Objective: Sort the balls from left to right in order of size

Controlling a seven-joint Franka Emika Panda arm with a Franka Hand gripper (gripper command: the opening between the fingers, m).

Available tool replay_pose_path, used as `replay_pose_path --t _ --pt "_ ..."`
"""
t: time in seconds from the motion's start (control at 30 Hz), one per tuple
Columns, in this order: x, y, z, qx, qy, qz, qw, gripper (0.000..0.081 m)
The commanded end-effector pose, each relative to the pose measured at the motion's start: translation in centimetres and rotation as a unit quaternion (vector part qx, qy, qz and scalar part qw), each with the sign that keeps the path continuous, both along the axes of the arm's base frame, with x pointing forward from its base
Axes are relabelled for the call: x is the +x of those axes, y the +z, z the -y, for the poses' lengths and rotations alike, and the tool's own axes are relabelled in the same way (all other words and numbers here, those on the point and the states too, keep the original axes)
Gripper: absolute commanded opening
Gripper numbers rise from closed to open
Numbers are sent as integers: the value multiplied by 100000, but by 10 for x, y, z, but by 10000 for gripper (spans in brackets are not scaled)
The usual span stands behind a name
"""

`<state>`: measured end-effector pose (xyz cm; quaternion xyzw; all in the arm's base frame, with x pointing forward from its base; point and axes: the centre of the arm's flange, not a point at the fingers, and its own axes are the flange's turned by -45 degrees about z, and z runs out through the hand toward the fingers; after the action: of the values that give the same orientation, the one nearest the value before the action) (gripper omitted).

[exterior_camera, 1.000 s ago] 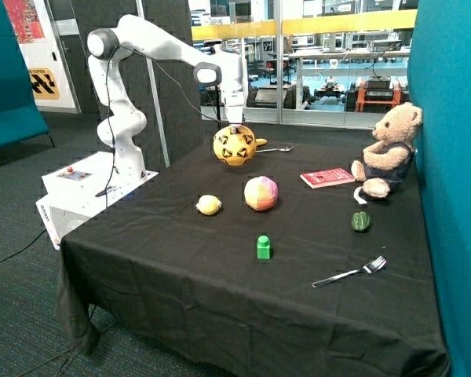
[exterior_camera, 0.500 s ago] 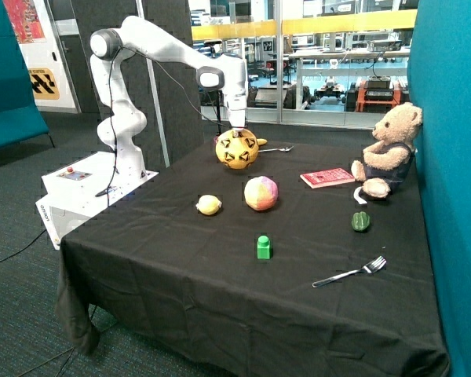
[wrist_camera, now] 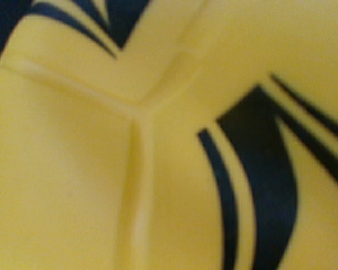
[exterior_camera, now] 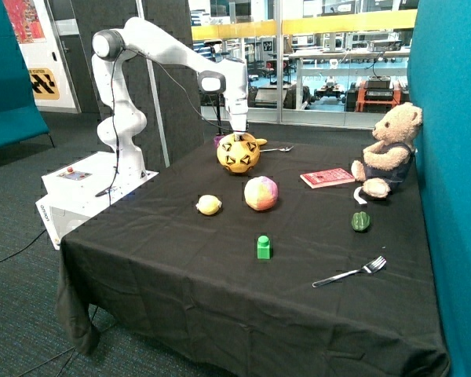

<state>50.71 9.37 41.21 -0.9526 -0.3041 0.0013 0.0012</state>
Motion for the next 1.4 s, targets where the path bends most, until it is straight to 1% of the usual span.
replay_pose_path --t 0.0,0.3,0.63,0.73,0.77,0.83,0.9,1.0,1.17,1.27,1.37 --pt "3 -4 -4 -71 53 161 100000 0" --pt "10 -3 -4 -72 -216 160 100000 0" --pt "10 -10 -2 -72 -524 160 99998 0" --pt "8 -11 -1 -72 -444 160 99999 136" --pt "8 -11 0 -72 -375 160 99999 216" --pt "7 -12 1 -72 -290 160 99999 331" --pt "6 -13 1 -72 -224 160 100000 407" --pt "5 -13 2 -72 -158 160 100000 485" --pt "4 -13 1 -72 0 161 100000 532" --pt "3 -13 1 -71 51 161 100000 612" --pt "2 -12 1 -71 39 161 100000 645"
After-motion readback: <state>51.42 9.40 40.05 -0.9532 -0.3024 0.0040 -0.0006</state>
